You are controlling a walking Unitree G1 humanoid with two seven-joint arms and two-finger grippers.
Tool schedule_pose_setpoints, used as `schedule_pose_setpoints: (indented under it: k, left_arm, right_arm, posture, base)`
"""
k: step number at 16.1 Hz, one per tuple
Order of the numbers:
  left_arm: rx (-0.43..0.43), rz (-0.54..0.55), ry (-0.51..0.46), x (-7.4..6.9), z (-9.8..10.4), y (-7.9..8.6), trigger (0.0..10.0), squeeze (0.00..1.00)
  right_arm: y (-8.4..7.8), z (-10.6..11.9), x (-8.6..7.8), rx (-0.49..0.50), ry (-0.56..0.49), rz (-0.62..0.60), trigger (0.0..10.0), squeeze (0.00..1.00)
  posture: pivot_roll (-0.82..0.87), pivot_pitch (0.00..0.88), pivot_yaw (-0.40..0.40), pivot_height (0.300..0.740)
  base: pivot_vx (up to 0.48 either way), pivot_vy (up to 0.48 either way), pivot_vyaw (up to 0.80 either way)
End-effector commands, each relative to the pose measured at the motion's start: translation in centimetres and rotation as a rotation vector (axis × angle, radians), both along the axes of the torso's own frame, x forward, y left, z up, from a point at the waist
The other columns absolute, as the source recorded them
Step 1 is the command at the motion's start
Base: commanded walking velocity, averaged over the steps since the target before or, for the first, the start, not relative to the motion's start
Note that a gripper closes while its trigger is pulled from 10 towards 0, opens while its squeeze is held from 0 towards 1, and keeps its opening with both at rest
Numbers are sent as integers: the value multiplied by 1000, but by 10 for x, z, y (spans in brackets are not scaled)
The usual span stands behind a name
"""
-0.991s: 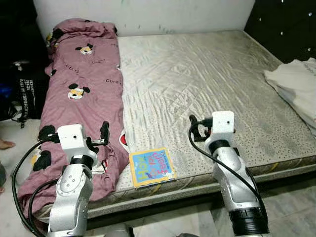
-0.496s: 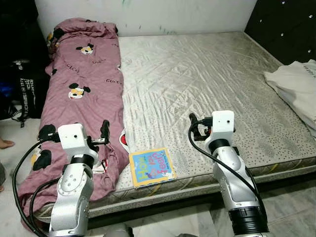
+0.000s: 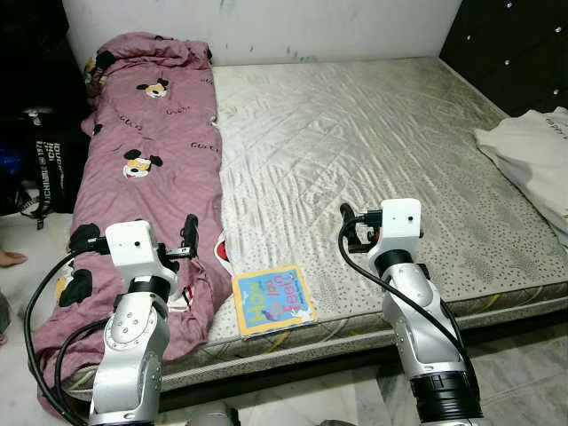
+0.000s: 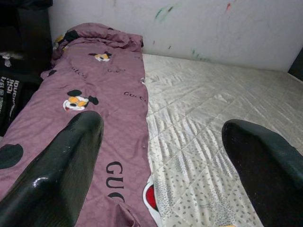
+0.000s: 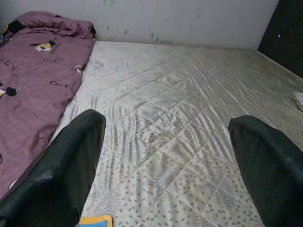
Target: Clean up the room
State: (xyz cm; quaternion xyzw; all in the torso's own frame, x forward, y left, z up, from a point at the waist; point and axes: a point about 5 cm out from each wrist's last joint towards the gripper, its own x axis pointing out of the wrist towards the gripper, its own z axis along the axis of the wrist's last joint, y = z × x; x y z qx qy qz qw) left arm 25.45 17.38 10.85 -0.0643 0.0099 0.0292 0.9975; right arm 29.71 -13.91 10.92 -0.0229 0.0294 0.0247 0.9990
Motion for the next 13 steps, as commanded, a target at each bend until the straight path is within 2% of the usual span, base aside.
schedule_pose_setpoints:
  k: [1,13]
  left_arm:
    - [4,0,2,1,0,-1,10000,0]
    - [-13,-29,9,4,6,-6,10000,0]
  right_arm:
    - [-3,1,0,4,-8,-8,10000,0]
    - [-2,6,-3,8,-15,-19,10000,0]
  posture:
    - [142,2,-34,740]
    - [82,64,-6,740]
  base:
    - [0,0,0]
    - [0,0,0]
